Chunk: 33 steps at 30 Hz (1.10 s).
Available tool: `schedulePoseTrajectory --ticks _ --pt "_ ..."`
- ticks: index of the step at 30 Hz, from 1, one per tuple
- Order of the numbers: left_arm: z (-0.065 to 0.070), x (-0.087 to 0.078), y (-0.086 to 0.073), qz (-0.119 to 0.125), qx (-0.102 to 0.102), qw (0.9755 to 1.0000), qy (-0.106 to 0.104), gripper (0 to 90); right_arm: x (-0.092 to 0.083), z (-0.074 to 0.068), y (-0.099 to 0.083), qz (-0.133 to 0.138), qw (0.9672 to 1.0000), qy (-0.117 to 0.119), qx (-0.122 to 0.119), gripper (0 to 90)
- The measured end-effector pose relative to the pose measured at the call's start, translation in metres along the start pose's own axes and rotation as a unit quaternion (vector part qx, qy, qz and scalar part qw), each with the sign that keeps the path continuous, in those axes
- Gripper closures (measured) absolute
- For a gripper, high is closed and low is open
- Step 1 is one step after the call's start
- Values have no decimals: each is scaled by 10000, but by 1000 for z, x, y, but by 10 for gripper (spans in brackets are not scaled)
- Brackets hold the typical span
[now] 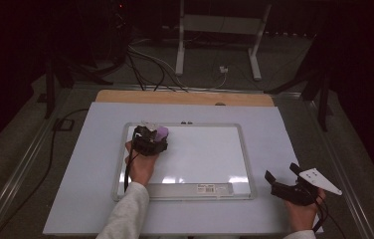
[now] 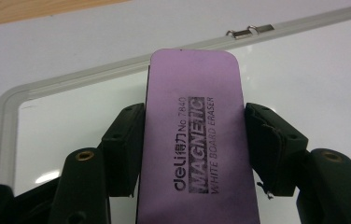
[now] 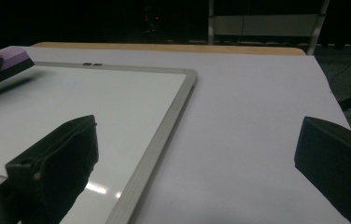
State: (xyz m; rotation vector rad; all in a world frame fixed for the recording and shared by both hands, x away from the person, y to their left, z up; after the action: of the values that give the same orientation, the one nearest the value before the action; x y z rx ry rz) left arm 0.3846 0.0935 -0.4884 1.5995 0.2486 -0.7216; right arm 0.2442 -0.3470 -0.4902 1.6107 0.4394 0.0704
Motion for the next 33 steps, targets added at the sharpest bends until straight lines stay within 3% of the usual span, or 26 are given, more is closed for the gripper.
schedulePoseTrajectory --ticks 11,27,33 --pt "-15 -4 0 45 -113 9999 11 420 0 0 0 5 10000 7 13 0" --pt "-37 -3 -3 -42 -209 9995 232 420 0 -1 -1 -13 10000 37 2 0" --pt "-46 1 -5 -93 -349 9986 388 420 0 0 -1 -8 10000 28 11 0"
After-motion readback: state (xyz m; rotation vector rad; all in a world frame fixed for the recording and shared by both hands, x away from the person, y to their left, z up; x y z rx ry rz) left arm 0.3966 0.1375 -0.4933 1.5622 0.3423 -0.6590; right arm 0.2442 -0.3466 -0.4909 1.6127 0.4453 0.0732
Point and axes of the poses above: each handheld gripper's, and its own axes: x roughly forward along the jaws, y roughly out of its top, z roughly to its right, the point moved 1 cm from there along x, roughly forward along the jaws, and after that the axes turned 8 degrees about z, right-handed, at the moved point
